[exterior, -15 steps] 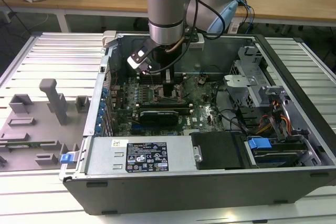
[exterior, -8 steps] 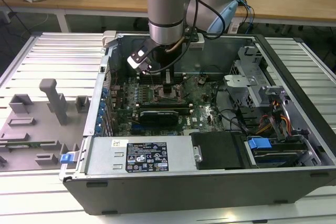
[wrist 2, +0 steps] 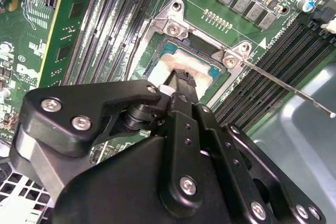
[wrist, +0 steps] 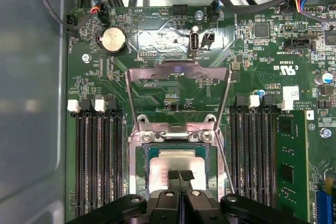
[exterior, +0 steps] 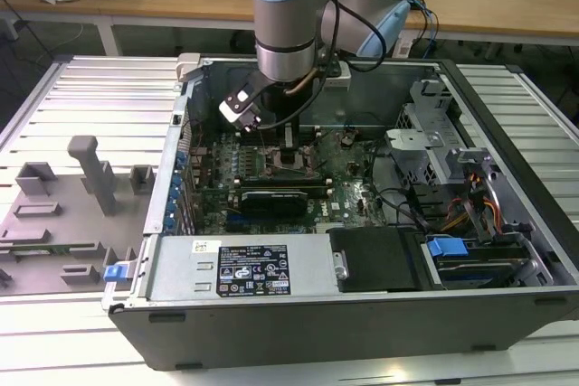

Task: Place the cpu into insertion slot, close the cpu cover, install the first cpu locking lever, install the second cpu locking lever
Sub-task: 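Place the cpu into insertion slot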

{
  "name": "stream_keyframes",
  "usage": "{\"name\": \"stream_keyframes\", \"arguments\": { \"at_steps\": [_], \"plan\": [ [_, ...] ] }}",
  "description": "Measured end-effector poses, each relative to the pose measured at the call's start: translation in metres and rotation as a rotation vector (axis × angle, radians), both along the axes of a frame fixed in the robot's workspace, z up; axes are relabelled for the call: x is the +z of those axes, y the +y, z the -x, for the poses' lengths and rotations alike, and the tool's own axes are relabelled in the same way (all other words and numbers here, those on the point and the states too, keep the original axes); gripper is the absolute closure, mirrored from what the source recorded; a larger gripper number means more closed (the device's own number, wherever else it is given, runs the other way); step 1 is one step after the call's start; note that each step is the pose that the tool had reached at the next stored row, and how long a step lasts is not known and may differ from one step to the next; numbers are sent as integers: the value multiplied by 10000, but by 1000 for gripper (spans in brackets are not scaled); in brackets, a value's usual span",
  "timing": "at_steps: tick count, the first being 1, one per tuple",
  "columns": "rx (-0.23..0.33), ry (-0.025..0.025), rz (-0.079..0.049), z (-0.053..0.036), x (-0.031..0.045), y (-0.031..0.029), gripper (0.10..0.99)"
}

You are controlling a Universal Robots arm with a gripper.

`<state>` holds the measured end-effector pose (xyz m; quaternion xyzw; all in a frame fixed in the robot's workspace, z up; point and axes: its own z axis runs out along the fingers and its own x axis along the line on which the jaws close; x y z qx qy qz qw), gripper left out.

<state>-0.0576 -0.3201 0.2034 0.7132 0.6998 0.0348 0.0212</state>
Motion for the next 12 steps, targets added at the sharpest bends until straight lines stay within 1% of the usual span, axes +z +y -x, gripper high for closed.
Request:
{"name": "stream_keyframes", "arguments": {
  "at_steps": [1, 2, 6, 8, 9, 10, 12],
  "plan": [
    [-1, -3, -5, 0, -3, 1, 980],
    [-1, -12, -17, -2, 11, 3, 980],
    [1, -12, -9, -2, 159, 2, 980],
    [1, -19, -8, -2, 250, 1, 980],
    [0, -21, -8, -1, 277, 2, 980],
    [-1, -23, -10, -11, 285, 2, 980],
    [-2, -21, -8, -62, 288, 1, 980]
  ]
}}
